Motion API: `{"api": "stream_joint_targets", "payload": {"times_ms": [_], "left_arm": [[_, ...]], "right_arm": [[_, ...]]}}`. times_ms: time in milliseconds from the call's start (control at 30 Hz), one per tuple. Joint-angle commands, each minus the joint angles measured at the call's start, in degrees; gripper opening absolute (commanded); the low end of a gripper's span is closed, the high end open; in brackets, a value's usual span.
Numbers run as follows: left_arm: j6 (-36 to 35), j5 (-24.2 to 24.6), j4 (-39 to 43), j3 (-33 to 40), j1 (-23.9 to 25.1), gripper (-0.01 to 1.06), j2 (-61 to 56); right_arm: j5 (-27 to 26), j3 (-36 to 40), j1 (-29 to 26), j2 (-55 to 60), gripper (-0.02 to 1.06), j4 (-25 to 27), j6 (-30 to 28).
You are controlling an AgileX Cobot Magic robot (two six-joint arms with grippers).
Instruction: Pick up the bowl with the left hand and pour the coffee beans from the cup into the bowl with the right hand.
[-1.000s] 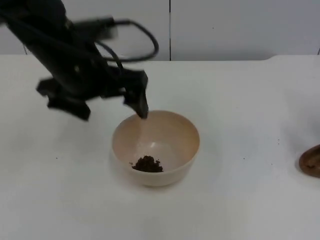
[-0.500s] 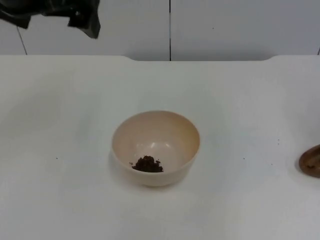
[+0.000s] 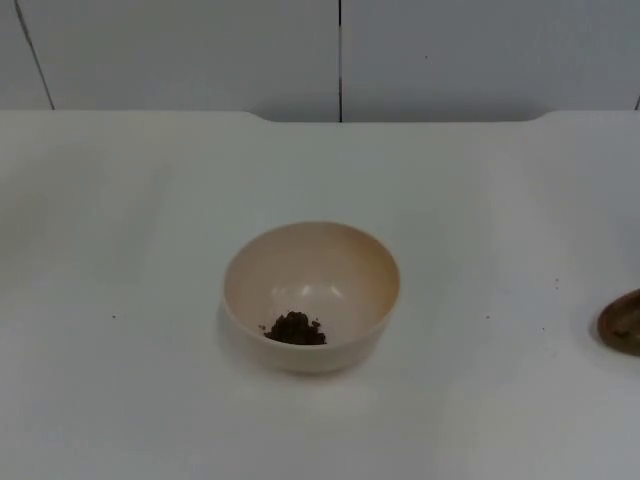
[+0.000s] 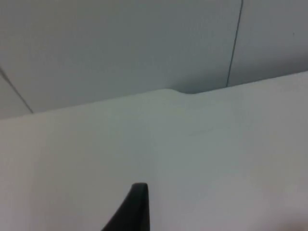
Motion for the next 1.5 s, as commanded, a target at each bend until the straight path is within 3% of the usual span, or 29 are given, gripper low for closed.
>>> {"api": "stream_joint_targets", "payload": {"times_ms": [0,67,133,267,567,733,767,933,1233,1467], "left_arm": [[-0.12,3.47,0.62,-0.33,-0.12,1.05,-1.19],[0.0,7.42,0.63,-0.06,-0.12,1.05,-2.97],[0.0,7.27,0.95,1.55,-0.12,1.05,-6.07],[0.4,6.37,1.37,5.29,-0.12,1.05,-12.29],[3.55,11.25,-0.7,17.12,-0.12,1.05,-32.75],[18.19,17.44,-10.84,20.8,-0.12,1.05,-48.1],[18.19,17.44,-10.84,20.8,-0.12,1.05,-48.1],[23.96,26.4,-18.81,21.04,-0.12,1.05,-53.6],[27.91,28.06,-25.3,27.51,-0.12,1.05,-58.43],[27.21,28.22,-24.7,32.64,-0.12,1.05,-64.2]], "right_arm": [[6.13,-0.07,-0.13,-1.51,1.05,-0.22,-0.91],[11.36,-0.07,-0.13,-4.55,1.05,0.89,-4.98],[14.49,-0.07,-0.13,-8.36,1.05,3.21,-9.55],[20.29,-0.07,-0.13,-15.18,1.05,4.99,-13.11],[32.78,-0.07,-0.13,-31.4,1.05,7.85,-19.87],[41.64,0.03,-0.13,-41.91,1.05,12.96,-27.52],[41.64,0.03,-0.13,-41.91,1.05,12.96,-27.52],[48.15,2.71,-0.13,-50.01,1.05,17.19,-29.97],[51.07,7.2,-0.13,-53.08,1.05,23.09,-35.51],[49.89,8.74,1.3,-53.08,1.05,22.84,-36.1]]}}
